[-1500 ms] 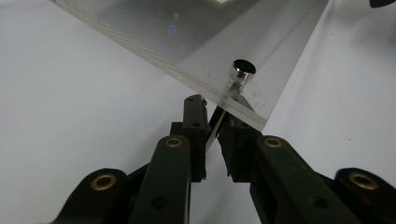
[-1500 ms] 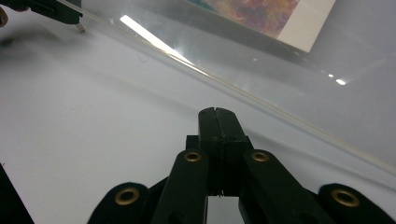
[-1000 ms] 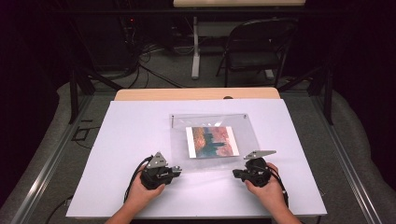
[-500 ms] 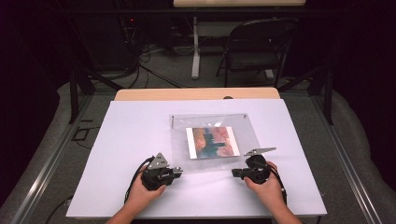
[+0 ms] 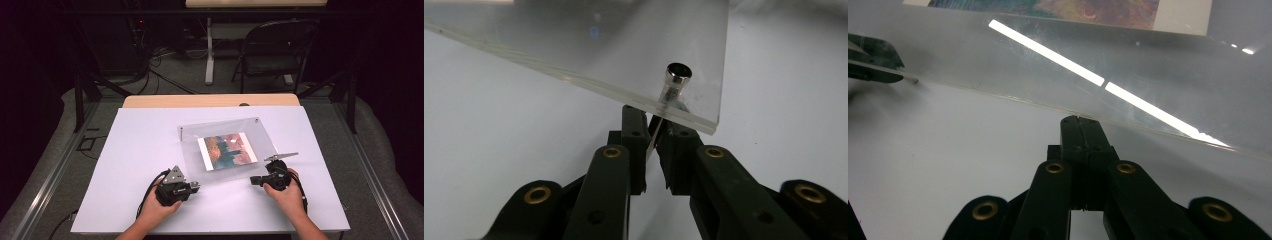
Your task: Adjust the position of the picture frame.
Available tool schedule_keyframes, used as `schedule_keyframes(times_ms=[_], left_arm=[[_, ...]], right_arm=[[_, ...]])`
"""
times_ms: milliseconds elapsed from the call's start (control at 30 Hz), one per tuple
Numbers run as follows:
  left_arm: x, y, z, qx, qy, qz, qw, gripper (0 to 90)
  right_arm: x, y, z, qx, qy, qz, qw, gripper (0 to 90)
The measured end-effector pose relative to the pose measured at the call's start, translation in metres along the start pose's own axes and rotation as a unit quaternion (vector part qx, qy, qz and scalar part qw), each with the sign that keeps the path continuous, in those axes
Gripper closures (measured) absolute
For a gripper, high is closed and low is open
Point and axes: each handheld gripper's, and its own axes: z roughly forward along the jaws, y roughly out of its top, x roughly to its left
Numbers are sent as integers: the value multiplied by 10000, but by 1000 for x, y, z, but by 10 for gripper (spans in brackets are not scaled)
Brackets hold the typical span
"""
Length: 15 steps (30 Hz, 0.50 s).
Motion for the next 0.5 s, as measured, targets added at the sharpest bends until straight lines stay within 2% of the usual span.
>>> schedule_keyframes(times_ms=[300,400,500], left_arm=[[-3,2,2,-87,-12,8,10000,830],[-6,6,7,-93,-6,31,10000,832],[-8,10,11,-107,-39,35,9999,834]], right_arm=[[-4,10,5,145,-7,6,9999,900],[-11,18,6,211,-21,83,9997,900],[-15,25,6,313,-101,59,9994,900]])
